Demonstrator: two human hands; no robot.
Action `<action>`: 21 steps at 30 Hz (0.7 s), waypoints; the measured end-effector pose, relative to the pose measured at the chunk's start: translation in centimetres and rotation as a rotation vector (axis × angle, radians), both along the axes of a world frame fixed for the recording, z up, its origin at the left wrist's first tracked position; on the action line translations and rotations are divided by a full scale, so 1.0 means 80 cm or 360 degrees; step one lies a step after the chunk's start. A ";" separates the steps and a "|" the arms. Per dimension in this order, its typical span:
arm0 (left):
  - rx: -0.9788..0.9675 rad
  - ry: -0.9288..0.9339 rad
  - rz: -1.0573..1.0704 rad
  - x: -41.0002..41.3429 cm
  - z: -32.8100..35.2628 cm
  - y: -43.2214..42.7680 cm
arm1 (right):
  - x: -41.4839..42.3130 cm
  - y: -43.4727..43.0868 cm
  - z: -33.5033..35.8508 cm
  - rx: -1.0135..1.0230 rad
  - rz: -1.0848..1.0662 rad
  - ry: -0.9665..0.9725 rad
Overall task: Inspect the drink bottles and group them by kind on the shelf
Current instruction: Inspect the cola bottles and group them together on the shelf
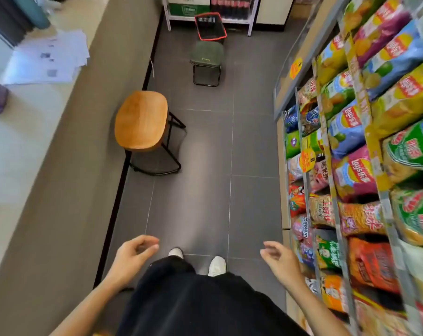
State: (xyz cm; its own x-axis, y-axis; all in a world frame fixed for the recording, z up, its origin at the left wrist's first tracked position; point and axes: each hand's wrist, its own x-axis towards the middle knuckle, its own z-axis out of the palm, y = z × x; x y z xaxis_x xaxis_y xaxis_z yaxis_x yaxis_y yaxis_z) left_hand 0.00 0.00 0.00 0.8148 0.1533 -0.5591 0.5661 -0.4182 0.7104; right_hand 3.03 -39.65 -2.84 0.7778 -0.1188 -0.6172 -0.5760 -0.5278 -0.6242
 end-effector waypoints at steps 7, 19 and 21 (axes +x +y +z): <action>0.0006 0.0153 0.0087 0.039 -0.013 0.022 | 0.113 0.022 0.013 -0.0051 0.0149 0.0020; -0.0097 0.0018 -0.0071 0.294 -0.019 0.083 | 0.301 0.065 0.022 -0.0113 0.0052 -0.0003; -0.0122 -0.0029 -0.0118 0.350 -0.010 0.085 | 0.330 0.061 0.023 -0.0130 -0.0012 0.0001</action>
State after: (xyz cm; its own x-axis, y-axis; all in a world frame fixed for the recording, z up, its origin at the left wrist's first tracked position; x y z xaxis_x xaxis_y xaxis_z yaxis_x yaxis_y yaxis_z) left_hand 28.02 6.80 -0.83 0.8324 0.0498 -0.5519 0.5224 -0.4025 0.7517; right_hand 29.44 -34.75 -0.98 0.7762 -0.1750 -0.6057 -0.5806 -0.5727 -0.5787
